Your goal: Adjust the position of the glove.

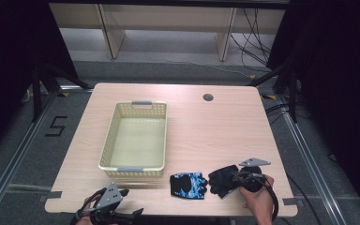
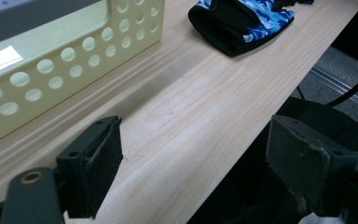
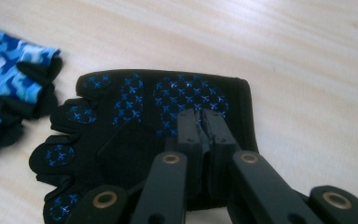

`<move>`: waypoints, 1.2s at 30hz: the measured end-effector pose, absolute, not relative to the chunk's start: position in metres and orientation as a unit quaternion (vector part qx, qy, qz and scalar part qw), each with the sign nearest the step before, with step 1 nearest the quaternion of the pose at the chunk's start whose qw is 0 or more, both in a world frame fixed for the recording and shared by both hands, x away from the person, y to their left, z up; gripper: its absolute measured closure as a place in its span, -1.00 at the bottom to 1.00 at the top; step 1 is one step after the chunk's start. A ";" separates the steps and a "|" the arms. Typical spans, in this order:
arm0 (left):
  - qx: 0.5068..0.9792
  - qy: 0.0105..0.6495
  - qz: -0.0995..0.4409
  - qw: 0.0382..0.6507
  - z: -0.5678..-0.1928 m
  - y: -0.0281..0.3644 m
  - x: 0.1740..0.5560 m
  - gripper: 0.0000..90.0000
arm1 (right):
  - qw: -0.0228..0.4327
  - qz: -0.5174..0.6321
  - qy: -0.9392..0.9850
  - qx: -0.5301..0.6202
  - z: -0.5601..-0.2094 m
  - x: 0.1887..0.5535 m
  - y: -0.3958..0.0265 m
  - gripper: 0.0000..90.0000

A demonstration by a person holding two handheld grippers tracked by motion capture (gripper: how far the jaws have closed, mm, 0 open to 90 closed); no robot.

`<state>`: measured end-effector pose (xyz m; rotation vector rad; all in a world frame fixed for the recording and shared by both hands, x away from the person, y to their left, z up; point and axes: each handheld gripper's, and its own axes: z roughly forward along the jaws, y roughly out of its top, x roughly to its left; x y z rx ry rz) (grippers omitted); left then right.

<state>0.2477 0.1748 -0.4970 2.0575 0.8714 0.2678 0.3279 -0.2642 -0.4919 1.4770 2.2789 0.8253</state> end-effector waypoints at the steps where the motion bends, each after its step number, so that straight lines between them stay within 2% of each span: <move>1: 0.826 0.349 0.113 0.427 -0.497 0.175 0.248 -0.60 | 0.150 0.288 0.792 0.518 -0.491 0.321 -0.264 0.94; 12: 0.828 0.347 0.105 0.427 -0.497 0.175 0.248 -0.60 | 0.136 0.294 0.795 0.513 -0.491 0.303 -0.261 0.91; 23: 0.832 0.343 0.111 0.422 -0.496 0.176 0.248 -0.60 | 0.180 0.334 0.804 0.458 -0.476 0.301 -0.255 0.71; 26: 0.835 0.340 0.109 0.419 -0.496 0.177 0.249 -0.60 | 0.158 0.346 0.800 0.464 -0.474 0.301 -0.248 0.65; 29: 0.824 0.350 0.111 0.431 -0.497 0.175 0.248 -0.60 | 0.167 0.359 0.806 0.441 -0.475 0.304 -0.243 0.62; 32: 0.827 0.348 0.111 0.428 -0.497 0.175 0.248 -0.60 | 0.153 0.359 0.811 0.436 -0.473 0.305 -0.234 0.60; 34: 0.828 0.351 0.114 0.423 -0.497 0.176 0.248 -0.60 | 0.151 0.359 0.814 0.431 -0.472 0.307 -0.229 0.61; 35: 0.830 0.346 0.116 0.421 -0.497 0.176 0.249 -0.60 | 0.148 0.356 0.821 0.421 -0.471 0.308 -0.220 0.69; 36: 0.830 0.346 0.116 0.421 -0.497 0.176 0.249 -0.60 | 0.148 0.356 0.821 0.421 -0.471 0.308 -0.220 0.69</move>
